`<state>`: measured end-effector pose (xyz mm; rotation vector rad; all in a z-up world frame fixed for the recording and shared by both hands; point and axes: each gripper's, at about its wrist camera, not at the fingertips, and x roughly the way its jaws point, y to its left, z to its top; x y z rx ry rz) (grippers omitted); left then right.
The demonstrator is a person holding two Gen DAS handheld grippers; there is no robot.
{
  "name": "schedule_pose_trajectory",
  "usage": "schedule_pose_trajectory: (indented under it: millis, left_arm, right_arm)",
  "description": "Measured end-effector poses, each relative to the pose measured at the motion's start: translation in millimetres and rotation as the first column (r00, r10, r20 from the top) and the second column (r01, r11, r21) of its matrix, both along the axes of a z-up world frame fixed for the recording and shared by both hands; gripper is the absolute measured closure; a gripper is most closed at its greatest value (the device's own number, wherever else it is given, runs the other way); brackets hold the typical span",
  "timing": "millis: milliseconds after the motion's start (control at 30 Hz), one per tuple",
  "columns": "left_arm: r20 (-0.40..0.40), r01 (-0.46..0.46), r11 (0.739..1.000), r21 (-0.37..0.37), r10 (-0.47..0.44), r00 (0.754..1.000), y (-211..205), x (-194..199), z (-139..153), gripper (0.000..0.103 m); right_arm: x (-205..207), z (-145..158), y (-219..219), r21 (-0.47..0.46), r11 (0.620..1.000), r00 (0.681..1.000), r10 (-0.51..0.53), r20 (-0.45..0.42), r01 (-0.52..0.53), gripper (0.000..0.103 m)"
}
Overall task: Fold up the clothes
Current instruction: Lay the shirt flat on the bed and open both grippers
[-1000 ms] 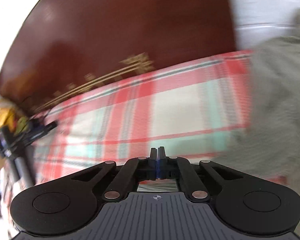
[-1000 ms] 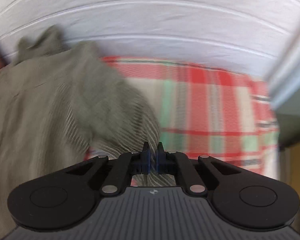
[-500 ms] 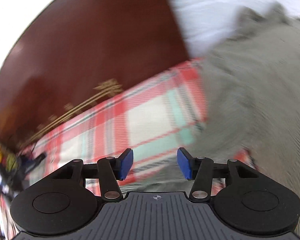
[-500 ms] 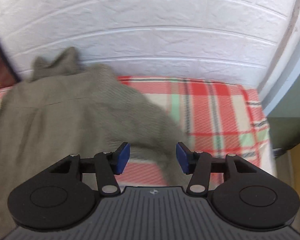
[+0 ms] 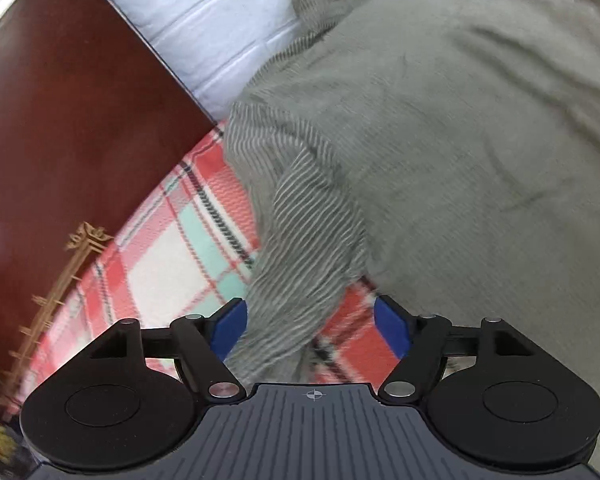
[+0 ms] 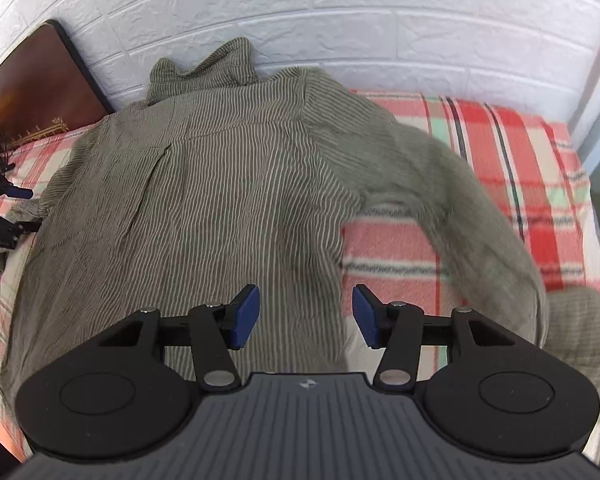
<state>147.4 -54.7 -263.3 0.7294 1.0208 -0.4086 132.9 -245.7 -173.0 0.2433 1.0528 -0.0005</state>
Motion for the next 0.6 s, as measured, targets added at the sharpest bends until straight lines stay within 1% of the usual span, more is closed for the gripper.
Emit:
schedule_pose_trajectory:
  millis: [33,67,100,133,167,200,267,400,433,467,500,600]
  left_arm:
    - [-0.011,-0.004,1.0,0.013,0.004,1.0,0.2,2.2,-5.7,0.029]
    - [-0.018,-0.003,1.0,0.017,0.003,1.0,0.7,3.5,-10.3,0.031]
    - [-0.013,0.001,1.0,0.007,0.0,1.0,1.8,4.0,-11.7,0.043]
    - [-0.014,-0.004,1.0,-0.008,0.004,1.0,3.1,5.2,-10.8,0.068]
    - [-0.015,-0.025,1.0,-0.017,0.024,1.0,4.7,7.4,-9.1,0.089]
    - [0.005,-0.052,0.999,-0.011,0.052,0.999,7.1,9.2,-7.7,0.103]
    - [0.028,-0.083,0.996,-0.045,0.085,0.996,15.6,12.7,-0.9,0.103]
    - [0.154,-0.116,0.991,-0.061,0.124,0.98,27.0,14.0,21.1,0.103]
    - [0.198,-0.118,0.992,-0.05,0.126,0.972,26.5,14.8,25.9,0.103]
    - [0.241,-0.115,0.993,-0.022,0.117,0.963,24.8,15.3,27.8,0.103]
    - [0.267,-0.114,0.993,0.01,0.107,0.958,22.5,16.7,26.3,0.103]
    - [0.26,-0.126,0.988,0.091,0.099,0.961,16.4,24.8,11.6,0.103]
  right_arm:
    - [-1.4,-1.5,2.1,0.004,1.0,1.0,-0.006,-0.004,0.006,0.047]
    - [-2.8,-2.1,4.0,0.006,1.0,1.0,-0.007,-0.007,0.007,0.047]
    - [-3.8,-2.5,6.1,0.009,1.0,1.0,-0.006,-0.009,0.006,0.047]
    - [-5.2,-3.1,8.0,0.01,1.0,1.0,-0.005,-0.011,0.005,0.047]
    - [-6.7,-3.5,9.5,0.01,1.0,1.0,-0.004,-0.012,0.004,0.047]
    - [-8.0,-3.2,10.3,0.01,1.0,1.0,-0.005,-0.014,0.005,0.047]
    - [-10.4,-2.4,10.5,0.011,1.0,1.0,-0.011,-0.015,0.011,0.047]
    - [-16.7,1.7,10.1,0.01,1.0,1.0,-0.028,-0.011,0.028,0.047]
    - [-18.3,2.3,9.7,0.012,0.999,0.999,-0.033,-0.011,0.033,0.047]
    - [-20.0,2.8,9.3,0.013,0.999,0.999,-0.037,-0.012,0.038,0.047]
    - [-21.8,3.0,8.9,0.014,0.999,0.999,-0.042,-0.014,0.043,0.047]
    - [-28.0,2.1,8.8,0.015,0.998,0.998,-0.056,-0.022,0.056,0.047]
